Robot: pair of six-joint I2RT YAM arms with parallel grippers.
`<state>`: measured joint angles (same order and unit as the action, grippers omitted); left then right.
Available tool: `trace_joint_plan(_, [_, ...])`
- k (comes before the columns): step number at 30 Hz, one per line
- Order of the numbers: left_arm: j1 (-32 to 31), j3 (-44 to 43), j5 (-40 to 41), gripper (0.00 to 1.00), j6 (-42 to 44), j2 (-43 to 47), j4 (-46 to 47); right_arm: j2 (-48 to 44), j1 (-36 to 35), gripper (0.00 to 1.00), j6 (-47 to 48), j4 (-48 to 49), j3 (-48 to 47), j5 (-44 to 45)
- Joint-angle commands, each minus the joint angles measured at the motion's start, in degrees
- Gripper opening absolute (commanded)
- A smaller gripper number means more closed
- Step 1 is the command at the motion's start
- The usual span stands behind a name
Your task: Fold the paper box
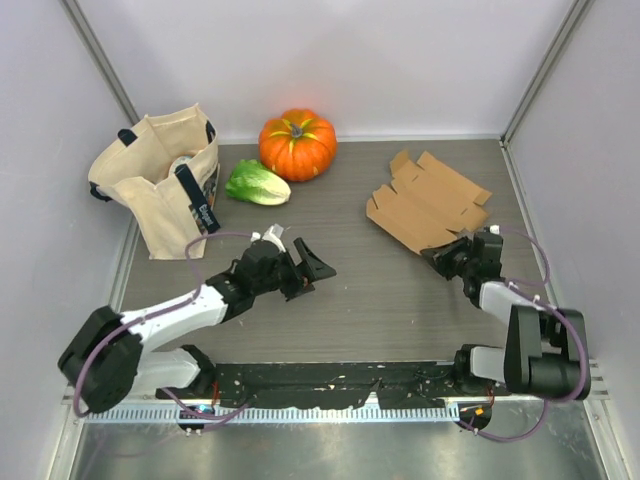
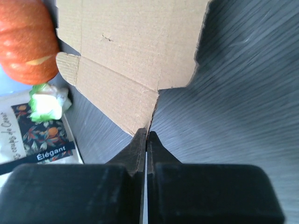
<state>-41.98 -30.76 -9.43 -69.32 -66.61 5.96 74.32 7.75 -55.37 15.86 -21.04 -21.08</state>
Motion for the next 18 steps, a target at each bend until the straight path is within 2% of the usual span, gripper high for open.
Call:
trace_joint_plan(1, [-0.6,-3.9,2.7,0.93,-4.0,-7.9,12.7,-9.3,-4.7,0.01,-6.3,1.5,3.5,2.6])
trace_joint_plan(7, [-0.9,-7.7,0.6,0.95,-7.8,-22.3,24.1,-19.5,-12.9,0.01,-14.7,-1.8,8.9,8.5])
trace_joint_plan(12, [-1.6,-11.0,-0.3,0.95,-6.9,-28.4,24.5,-25.4,-16.6,0.01,-18.6,-2.9,12.1,9.3])
trace_joint_plan(18, [-2.9,-12.8,0.6,0.95,-5.8,-31.9,25.2,-27.1,-20.7,0.01,-20.6,-2.3,13.7,10.1])
